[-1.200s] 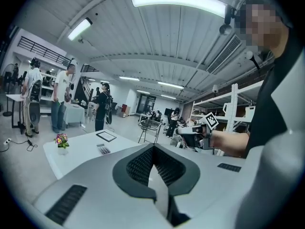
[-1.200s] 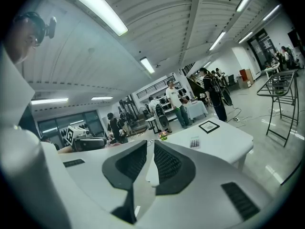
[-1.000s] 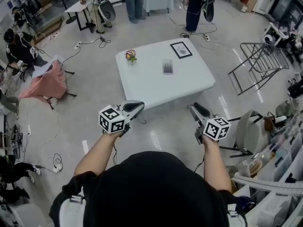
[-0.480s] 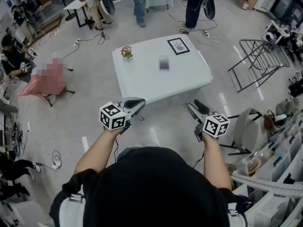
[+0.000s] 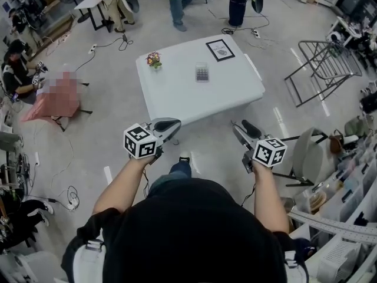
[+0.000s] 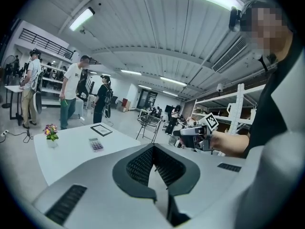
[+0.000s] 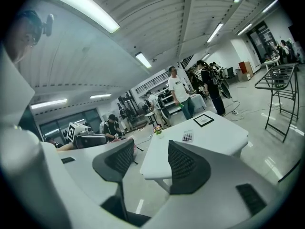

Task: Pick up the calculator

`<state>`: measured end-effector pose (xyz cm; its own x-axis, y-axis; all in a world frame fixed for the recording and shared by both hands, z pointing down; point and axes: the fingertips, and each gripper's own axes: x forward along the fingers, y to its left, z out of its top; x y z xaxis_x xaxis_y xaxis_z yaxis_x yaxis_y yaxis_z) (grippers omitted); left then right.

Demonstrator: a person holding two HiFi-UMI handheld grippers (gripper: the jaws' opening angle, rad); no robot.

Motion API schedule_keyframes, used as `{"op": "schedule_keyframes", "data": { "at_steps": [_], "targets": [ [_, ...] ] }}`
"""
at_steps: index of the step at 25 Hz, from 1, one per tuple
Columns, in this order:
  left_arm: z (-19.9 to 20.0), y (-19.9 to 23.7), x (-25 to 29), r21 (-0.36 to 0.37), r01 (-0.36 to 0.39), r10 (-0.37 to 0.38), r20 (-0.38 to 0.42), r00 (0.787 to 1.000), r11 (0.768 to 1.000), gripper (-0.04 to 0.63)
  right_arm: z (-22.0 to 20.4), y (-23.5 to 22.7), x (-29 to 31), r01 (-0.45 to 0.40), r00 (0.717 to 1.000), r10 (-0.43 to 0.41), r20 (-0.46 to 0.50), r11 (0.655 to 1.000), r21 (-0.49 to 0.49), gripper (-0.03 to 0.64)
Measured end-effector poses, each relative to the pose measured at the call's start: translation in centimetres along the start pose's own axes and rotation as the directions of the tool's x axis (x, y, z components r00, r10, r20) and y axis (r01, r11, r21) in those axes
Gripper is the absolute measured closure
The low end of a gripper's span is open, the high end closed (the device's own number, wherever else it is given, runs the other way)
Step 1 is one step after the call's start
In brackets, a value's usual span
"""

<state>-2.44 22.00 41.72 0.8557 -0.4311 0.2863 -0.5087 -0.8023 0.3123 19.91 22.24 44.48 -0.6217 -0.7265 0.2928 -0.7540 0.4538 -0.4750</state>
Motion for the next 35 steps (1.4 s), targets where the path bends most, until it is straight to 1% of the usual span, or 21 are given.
{"op": "schedule_keyframes", "data": {
  "at_steps": [6,13,18,22,29,35],
  "targets": [
    [0.5,2.9,2.6,-0.015,0.025,-0.025,-0.002,1.000,1.000,0.577,0.4,-2.0,1.8,0.027,0.999,-0.026,-0.020,0.999,0.018,0.377],
    [1.5,6.8,5.3,-0.031,0.058,-0.059,-0.020,0.998,0.998,0.577,2.7,-4.1,5.3,0.052,0.998,-0.051,-0.020,0.998,0.026,0.377],
    [2.9,10.7,7.3,-0.043,0.071,-0.072,-0.024,0.997,0.997,0.577,3.9,-5.8,7.4,0.082,0.996,-0.081,-0.029,0.996,0.035,0.376],
    [4.1,13.5,9.1,-0.045,0.100,-0.101,-0.032,0.994,0.994,0.577,5.2,-7.2,9.7,0.103,0.994,-0.102,-0.039,0.994,0.035,0.376],
    [7.0,17.4,10.9,-0.025,0.140,-0.141,-0.030,0.990,0.990,0.577,7.7,-7.5,13.3,0.115,0.993,-0.114,-0.044,0.993,0.022,0.376],
    [7.7,20.7,10.6,-0.029,0.151,-0.152,-0.030,0.988,0.988,0.577,9.0,-7.3,16.3,0.122,0.991,-0.121,-0.049,0.993,0.008,0.377]
  ]
}}
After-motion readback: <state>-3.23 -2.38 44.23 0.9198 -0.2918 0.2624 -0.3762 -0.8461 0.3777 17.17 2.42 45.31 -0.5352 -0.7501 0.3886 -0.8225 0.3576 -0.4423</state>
